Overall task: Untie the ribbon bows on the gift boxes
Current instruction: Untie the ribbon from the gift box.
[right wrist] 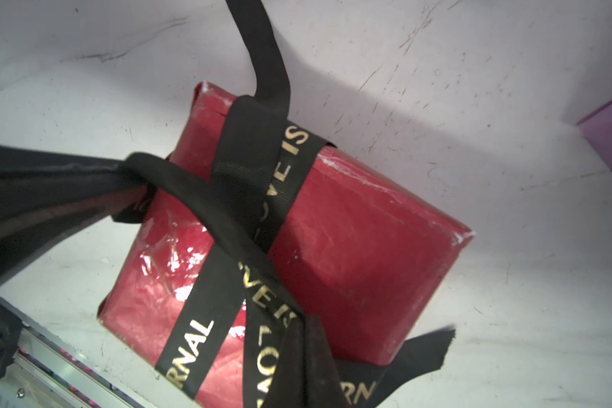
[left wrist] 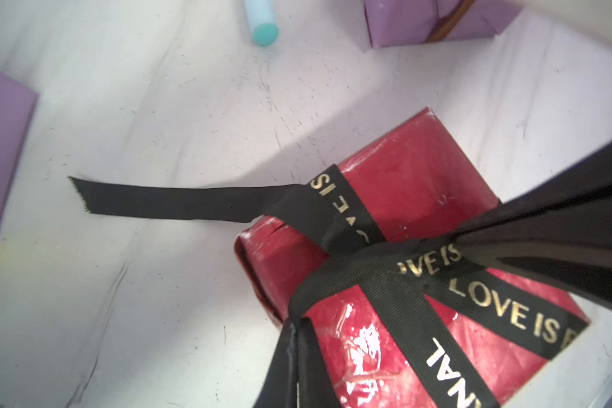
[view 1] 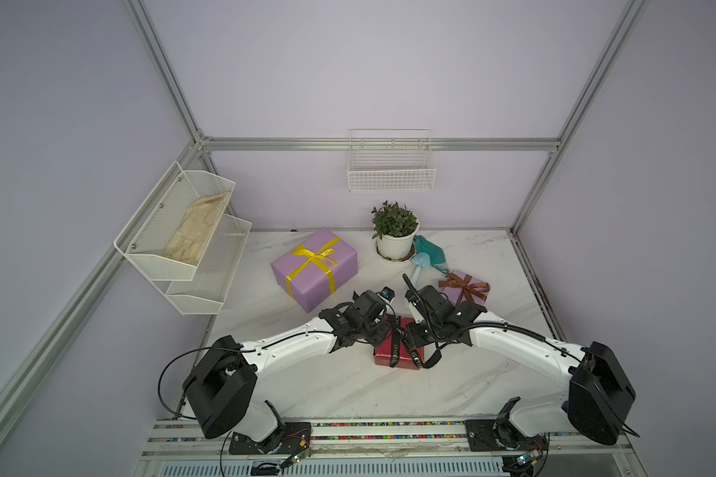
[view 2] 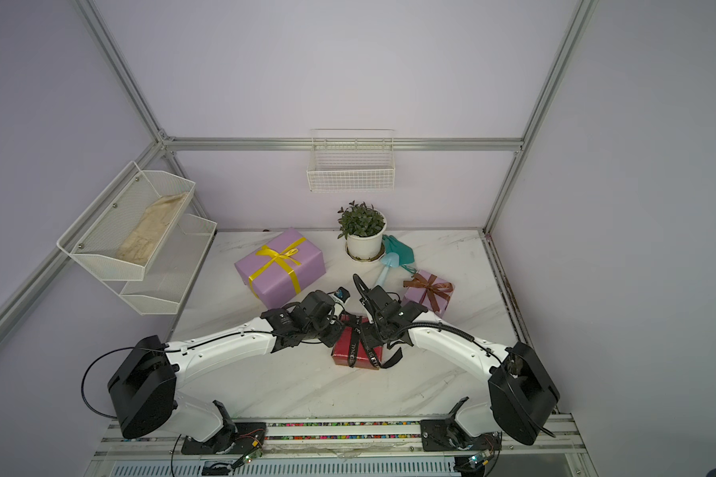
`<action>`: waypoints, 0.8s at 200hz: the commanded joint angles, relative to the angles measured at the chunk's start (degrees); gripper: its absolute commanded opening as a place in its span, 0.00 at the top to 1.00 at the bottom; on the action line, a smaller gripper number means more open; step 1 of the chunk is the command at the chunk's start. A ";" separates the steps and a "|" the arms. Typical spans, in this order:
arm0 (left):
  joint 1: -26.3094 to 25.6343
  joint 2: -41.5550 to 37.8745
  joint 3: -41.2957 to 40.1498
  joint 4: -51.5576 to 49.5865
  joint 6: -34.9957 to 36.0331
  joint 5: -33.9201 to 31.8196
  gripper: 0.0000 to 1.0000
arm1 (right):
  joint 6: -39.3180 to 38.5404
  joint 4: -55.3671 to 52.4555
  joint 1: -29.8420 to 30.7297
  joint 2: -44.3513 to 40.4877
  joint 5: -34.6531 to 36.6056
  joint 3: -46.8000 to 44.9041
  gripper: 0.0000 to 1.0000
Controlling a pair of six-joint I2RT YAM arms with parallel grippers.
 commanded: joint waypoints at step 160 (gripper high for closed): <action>9.84 -0.60 -2.72 0.05 -11.11 -0.50 0.22 | 17.31 -0.62 0.01 -18.13 6.46 -9.06 0.39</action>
